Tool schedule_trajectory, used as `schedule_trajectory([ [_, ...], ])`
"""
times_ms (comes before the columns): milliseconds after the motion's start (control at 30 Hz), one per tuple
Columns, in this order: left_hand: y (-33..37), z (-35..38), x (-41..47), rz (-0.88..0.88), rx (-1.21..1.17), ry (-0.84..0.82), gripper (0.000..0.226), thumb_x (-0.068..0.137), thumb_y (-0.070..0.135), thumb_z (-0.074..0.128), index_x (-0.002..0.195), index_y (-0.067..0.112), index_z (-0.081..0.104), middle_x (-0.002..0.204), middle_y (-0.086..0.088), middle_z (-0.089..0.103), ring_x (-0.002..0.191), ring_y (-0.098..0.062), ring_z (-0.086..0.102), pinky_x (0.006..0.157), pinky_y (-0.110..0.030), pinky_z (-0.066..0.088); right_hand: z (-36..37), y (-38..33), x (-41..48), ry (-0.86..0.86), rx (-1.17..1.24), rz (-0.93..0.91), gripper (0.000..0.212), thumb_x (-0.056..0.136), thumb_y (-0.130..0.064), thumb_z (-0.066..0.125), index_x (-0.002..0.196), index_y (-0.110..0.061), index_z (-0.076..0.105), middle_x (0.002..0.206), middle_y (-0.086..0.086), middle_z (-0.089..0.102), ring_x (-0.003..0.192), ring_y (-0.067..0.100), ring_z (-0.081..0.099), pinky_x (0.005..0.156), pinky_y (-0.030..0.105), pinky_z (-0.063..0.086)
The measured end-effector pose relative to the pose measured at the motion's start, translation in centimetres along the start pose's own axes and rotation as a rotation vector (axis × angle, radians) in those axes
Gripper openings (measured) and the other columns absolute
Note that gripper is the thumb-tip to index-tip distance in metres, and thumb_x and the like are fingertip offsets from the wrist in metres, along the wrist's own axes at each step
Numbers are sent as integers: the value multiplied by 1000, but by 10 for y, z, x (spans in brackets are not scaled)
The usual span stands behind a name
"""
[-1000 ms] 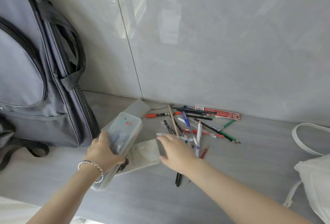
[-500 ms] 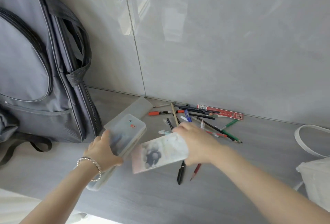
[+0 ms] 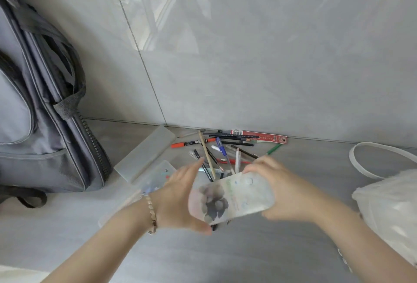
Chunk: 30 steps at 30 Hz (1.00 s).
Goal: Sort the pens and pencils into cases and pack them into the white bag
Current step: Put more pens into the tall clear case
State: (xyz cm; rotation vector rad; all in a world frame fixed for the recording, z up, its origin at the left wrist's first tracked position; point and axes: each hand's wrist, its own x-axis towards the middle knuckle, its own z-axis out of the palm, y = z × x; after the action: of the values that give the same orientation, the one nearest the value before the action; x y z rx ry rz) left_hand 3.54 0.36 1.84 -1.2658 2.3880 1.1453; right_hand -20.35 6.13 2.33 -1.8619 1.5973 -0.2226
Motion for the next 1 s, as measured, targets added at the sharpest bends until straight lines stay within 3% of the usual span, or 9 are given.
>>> schedule_trajectory([
  [200,40,31,17,123,235,124,131,58,50,75,144,26,-21,149,7,22,131,-16,37,101,-28,38,7,-22,-8,-27,330,-108,58,61,-26,72,99,-49,34,126,-28,31,119,-13,33,94,5,32],
  [300,31,37,17,75,215,154,123,59,51,72,145,29,-14,141,7,31,125,-17,41,100,-28,39,9,-7,-12,251,700,73,30,75,-26,58,98,-41,44,115,-23,52,108,0,51,89,15,41],
  [433,7,36,12,-33,302,90,113,59,52,72,143,35,-3,131,8,38,119,-16,45,94,-30,44,10,25,-5,673,615,301,28,89,-5,45,106,-27,52,96,-4,59,97,21,54,77,26,38],
  [533,-4,29,14,-135,239,39,107,57,60,69,141,36,6,132,8,40,118,-17,47,96,-31,44,3,35,4,830,691,407,26,90,2,43,110,-9,55,94,4,57,98,30,55,77,27,37],
  [633,-9,20,16,-255,41,148,73,65,75,36,127,37,37,117,4,57,110,-20,56,89,-31,44,4,20,22,847,653,352,34,88,4,42,112,-16,56,98,0,58,96,21,54,80,26,38],
  [733,-18,13,20,-305,-28,356,26,86,57,35,77,34,45,77,4,57,88,-22,57,68,-27,37,0,0,49,809,747,232,33,86,1,47,98,-28,56,93,-7,61,91,13,57,83,28,44],
  [800,-30,7,24,-354,-66,422,27,94,37,35,73,24,45,74,0,55,82,-25,53,65,-28,34,-2,-8,71,767,822,195,23,87,-8,55,89,-32,54,87,-13,61,82,3,58,79,25,46],
  [867,-45,0,25,-427,-143,498,26,94,26,34,75,16,47,72,-4,53,77,-27,49,64,-30,34,2,-9,92,716,834,183,11,90,-18,57,98,-25,56,97,-6,64,91,8,61,87,26,47],
  [1000,-72,-11,25,-554,-307,577,31,93,19,37,62,12,36,59,-4,42,63,-27,40,59,-33,30,37,0,133,445,347,294,22,91,-14,53,110,-8,62,110,7,65,100,21,61,88,25,44],
])
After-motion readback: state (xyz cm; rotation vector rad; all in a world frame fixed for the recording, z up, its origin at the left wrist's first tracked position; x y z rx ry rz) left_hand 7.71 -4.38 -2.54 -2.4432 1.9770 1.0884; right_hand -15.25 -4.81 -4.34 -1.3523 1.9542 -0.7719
